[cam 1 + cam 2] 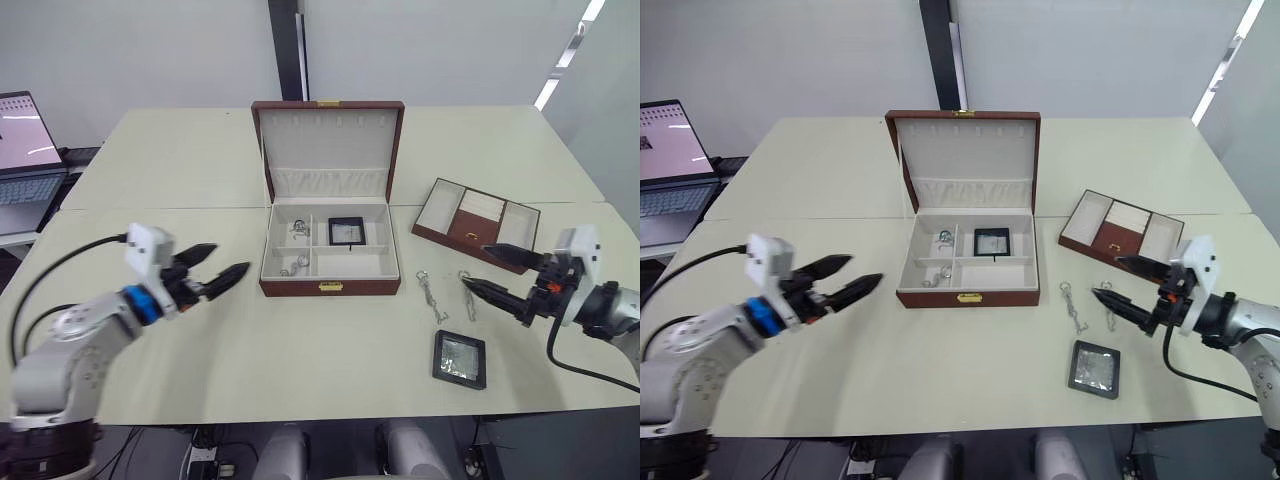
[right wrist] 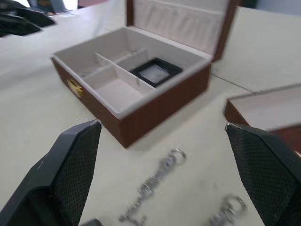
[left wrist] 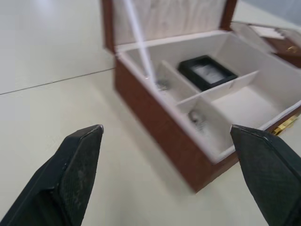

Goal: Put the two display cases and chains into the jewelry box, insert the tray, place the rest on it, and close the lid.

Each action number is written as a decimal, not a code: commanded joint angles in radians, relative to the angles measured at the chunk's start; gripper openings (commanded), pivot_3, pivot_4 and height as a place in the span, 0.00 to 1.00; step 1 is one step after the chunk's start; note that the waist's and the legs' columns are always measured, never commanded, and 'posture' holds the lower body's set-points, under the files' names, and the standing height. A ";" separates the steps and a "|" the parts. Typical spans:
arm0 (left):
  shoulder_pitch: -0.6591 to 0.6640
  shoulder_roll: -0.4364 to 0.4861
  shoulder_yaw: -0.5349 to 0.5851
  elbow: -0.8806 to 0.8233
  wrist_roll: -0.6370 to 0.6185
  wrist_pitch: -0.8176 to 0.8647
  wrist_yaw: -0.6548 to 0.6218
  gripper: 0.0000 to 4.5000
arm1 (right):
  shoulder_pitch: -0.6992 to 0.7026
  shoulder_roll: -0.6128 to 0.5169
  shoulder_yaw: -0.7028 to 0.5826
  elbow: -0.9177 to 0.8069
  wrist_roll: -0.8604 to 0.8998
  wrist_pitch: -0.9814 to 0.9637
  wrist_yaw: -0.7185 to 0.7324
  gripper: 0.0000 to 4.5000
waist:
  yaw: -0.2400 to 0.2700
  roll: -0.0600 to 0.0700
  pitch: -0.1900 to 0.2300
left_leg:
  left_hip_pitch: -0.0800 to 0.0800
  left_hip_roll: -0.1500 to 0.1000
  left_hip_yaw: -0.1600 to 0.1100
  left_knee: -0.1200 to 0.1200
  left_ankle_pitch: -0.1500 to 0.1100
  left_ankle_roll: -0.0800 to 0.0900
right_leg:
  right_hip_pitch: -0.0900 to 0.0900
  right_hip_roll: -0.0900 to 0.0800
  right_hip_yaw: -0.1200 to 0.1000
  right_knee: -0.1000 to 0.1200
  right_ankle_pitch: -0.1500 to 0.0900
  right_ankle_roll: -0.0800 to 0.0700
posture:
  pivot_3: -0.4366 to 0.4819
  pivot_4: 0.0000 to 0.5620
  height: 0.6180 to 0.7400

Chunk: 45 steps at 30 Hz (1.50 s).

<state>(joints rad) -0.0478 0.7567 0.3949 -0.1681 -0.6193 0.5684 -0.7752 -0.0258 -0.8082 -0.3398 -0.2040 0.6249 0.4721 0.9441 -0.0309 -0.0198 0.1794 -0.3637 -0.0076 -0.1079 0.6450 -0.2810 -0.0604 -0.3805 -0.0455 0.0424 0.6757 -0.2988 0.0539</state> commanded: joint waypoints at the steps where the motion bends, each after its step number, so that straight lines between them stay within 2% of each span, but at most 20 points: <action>1: 0.022 0.025 0.050 0.030 0.024 -0.055 -0.029 0.99 | -0.004 -0.012 -0.054 0.064 -0.025 -0.061 0.020 1.00 | 0.001 0.000 0.000 | 0.000 0.000 0.000 0.000 0.000 0.000 | 0.000 0.000 0.000 0.000 0.000 0.000 | 0.48 0.27 1.00; 8: 0.120 0.037 0.140 0.133 0.102 -0.146 -0.024 0.99 | -0.002 -0.012 -0.065 0.250 -0.089 -0.145 0.043 1.00 | 0.001 0.000 0.000 | 0.000 0.001 0.000 -0.001 0.000 0.000 | 0.000 0.000 0.000 -0.001 0.000 0.000 | 0.48 0.27 1.00; 15: 0.209 0.034 0.225 0.178 0.124 -0.186 -0.022 0.99 | -0.004 -0.019 -0.072 0.398 -0.130 -0.217 0.079 1.00 | -0.001 0.000 0.000 | 0.000 0.001 0.000 -0.001 0.000 0.000 | 0.000 0.000 0.000 0.000 0.000 0.000 | 0.48 0.27 1.00; 26: 0.208 0.056 0.237 0.265 0.148 -0.225 -0.030 0.99 | 0.014 -0.016 -0.067 0.472 -0.156 -0.270 0.094 1.00 | -0.001 0.000 0.000 | 0.000 0.001 0.000 -0.001 0.000 0.000 | 0.000 0.000 0.000 0.000 0.000 0.000 | 0.48 0.27 1.00; 45: 0.186 0.040 0.221 0.267 0.154 -0.224 -0.016 0.99 | 0.002 -0.014 -0.065 0.484 -0.158 -0.277 0.090 1.00 | -0.001 0.000 0.000 | 0.000 0.001 0.000 0.000 0.000 0.000 | 0.000 0.000 0.000 0.000 0.000 0.000 | 0.48 0.27 1.00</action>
<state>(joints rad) 0.1435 0.7917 0.5976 0.1115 -0.4656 0.3610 -0.7954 -0.0151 -0.8106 -0.3735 0.2877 0.4603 0.2059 1.0315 -0.0322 -0.0197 0.1797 -0.3636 -0.0068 -0.1081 0.6445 -0.2811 -0.0604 -0.3806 -0.0457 0.0424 0.6756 -0.2988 0.0538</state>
